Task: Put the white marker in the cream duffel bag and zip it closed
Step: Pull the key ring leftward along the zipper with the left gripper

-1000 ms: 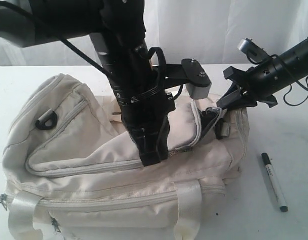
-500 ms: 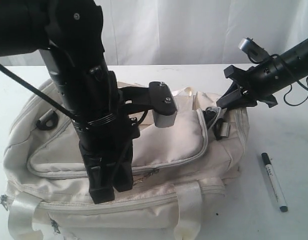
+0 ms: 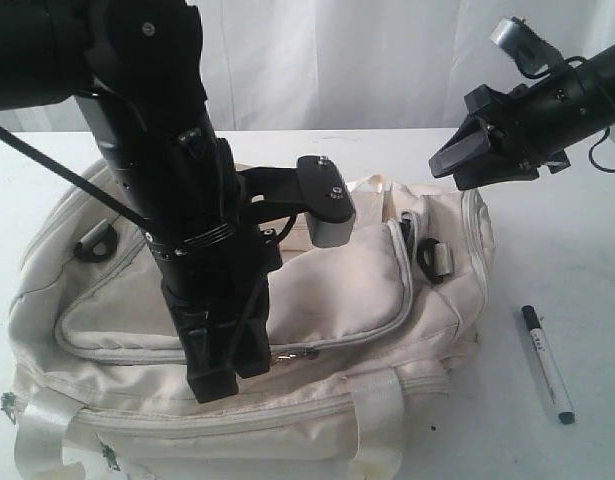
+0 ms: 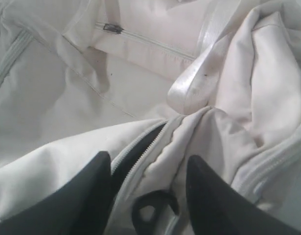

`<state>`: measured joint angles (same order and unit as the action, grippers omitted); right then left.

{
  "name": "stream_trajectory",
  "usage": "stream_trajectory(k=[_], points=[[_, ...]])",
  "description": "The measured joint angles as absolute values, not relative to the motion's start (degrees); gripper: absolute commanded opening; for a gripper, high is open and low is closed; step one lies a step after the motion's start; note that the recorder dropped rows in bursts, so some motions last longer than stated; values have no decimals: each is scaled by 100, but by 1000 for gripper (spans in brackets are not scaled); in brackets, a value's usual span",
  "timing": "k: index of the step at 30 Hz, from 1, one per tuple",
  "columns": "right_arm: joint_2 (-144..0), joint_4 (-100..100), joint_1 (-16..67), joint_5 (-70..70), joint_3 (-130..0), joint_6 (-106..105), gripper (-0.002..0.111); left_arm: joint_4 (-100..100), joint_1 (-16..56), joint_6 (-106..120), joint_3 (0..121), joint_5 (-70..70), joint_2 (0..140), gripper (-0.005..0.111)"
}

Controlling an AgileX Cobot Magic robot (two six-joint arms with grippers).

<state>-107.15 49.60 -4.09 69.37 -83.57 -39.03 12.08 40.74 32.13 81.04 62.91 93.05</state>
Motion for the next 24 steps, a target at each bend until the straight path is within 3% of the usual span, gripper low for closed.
stream_trajectory(k=[5,14,24], points=[[-10620,4920,-379,6962,-8368,-3276,46,1208,4074,3213,8104,6279,9305,0],[-10357,4321,569,6986,-7443,-2288,46,1208,4074,3213,8104,6206,9305,0],[-10265,4361,736,6986,-7189,-2205,46,1208,4074,3213,8104,5747,9305,0]])
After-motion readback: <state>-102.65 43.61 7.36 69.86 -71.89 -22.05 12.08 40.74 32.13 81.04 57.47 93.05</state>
